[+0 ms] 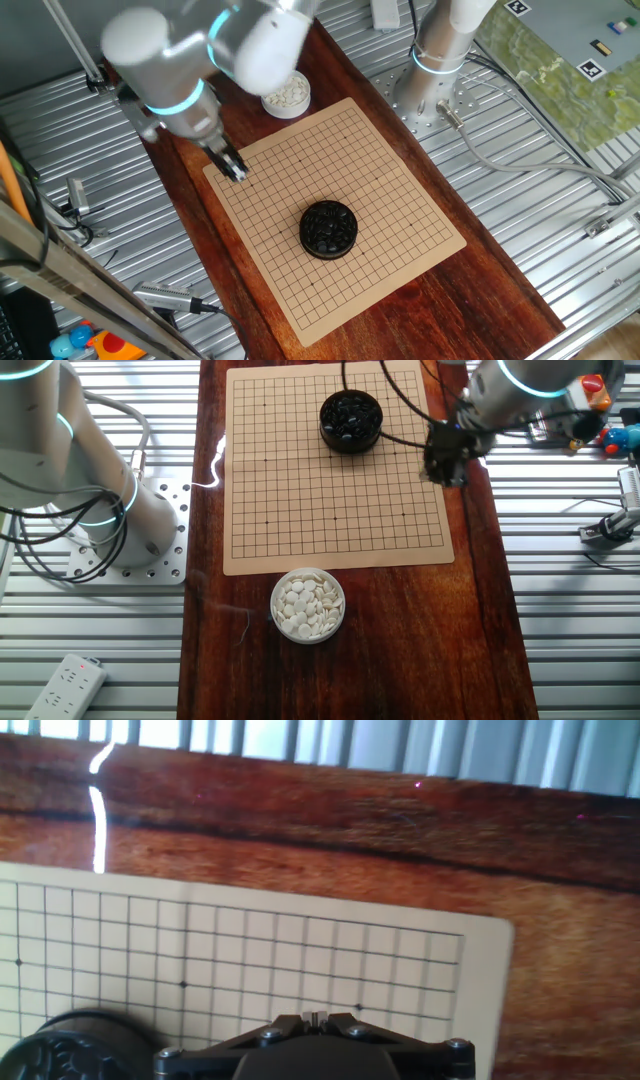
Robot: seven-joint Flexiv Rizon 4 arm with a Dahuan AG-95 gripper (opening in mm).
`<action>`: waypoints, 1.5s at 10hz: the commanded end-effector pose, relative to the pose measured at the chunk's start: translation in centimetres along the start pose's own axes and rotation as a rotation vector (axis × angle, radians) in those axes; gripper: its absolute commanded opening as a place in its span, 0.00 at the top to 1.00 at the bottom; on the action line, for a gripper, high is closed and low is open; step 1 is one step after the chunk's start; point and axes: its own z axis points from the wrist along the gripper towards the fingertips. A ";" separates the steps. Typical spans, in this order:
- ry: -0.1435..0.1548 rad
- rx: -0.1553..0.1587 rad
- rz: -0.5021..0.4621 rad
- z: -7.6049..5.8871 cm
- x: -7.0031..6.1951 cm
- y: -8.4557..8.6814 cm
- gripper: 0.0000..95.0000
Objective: Play the first move as black on the 3-4 point in the upper right corner of the Go board
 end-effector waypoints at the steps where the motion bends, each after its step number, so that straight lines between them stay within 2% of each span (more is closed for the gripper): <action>1: 0.004 0.003 0.002 0.3 0.2 0.7 1.00; 5: 0.008 0.001 0.005 0.6 0.4 1.7 1.00; 13: 0.013 -0.009 -0.057 0.6 0.4 1.8 1.00; 15: 0.014 -0.001 -0.055 0.6 0.4 1.8 1.00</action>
